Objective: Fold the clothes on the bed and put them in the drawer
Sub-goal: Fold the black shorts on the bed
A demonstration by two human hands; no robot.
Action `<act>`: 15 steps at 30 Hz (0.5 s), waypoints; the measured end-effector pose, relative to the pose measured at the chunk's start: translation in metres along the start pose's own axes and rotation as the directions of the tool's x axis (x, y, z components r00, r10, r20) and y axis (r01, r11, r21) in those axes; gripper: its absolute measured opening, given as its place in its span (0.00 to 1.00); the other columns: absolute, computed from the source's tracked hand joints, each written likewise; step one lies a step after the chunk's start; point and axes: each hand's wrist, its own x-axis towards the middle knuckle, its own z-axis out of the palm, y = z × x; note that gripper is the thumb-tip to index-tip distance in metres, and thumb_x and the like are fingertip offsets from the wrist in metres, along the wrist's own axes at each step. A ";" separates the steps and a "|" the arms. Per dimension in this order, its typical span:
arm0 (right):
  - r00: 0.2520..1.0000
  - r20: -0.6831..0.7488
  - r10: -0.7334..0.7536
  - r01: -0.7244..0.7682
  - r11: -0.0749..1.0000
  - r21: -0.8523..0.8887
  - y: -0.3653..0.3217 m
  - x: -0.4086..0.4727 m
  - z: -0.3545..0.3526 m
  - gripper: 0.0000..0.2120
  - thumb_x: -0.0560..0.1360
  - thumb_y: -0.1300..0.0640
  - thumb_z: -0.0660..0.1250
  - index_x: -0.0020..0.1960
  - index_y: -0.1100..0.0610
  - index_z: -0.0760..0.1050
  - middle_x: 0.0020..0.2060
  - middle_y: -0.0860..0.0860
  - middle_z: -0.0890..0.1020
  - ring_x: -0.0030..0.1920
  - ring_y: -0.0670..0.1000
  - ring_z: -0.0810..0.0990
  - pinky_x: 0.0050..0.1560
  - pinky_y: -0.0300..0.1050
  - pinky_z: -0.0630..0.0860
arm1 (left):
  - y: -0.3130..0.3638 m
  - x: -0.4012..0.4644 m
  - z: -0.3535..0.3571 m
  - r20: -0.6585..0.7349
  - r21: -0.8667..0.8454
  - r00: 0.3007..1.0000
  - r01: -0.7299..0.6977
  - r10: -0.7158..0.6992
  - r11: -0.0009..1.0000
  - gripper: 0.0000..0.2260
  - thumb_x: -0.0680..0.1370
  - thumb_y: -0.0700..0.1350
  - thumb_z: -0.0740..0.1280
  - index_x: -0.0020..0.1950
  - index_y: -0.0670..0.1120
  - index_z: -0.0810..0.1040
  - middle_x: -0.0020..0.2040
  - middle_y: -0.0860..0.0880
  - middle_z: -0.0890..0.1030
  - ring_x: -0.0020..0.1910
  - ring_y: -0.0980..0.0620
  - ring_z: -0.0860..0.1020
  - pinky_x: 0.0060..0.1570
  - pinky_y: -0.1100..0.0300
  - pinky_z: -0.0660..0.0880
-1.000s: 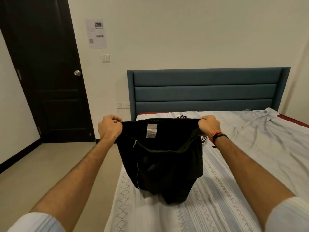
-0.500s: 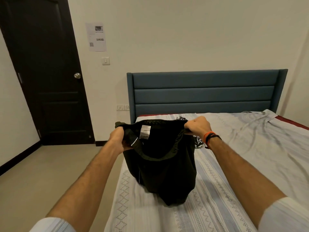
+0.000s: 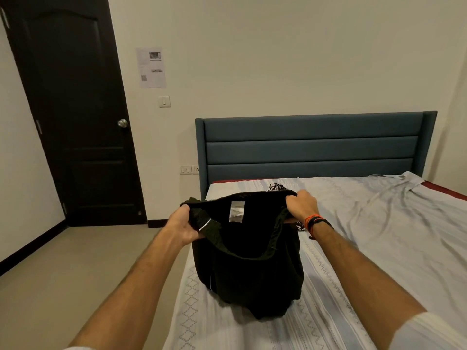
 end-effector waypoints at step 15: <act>0.999 0.019 0.028 -0.030 0.993 0.116 0.013 -0.002 -0.013 0.13 0.72 0.66 0.58 0.52 0.63 0.77 0.50 0.62 0.80 0.50 0.66 0.81 0.43 0.60 0.83 | 0.004 0.002 -0.032 -0.143 0.716 0.896 -0.199 0.420 0.669 0.13 0.69 0.31 0.75 0.51 0.41 0.82 0.51 0.42 0.82 0.52 0.44 0.80 0.53 0.48 0.81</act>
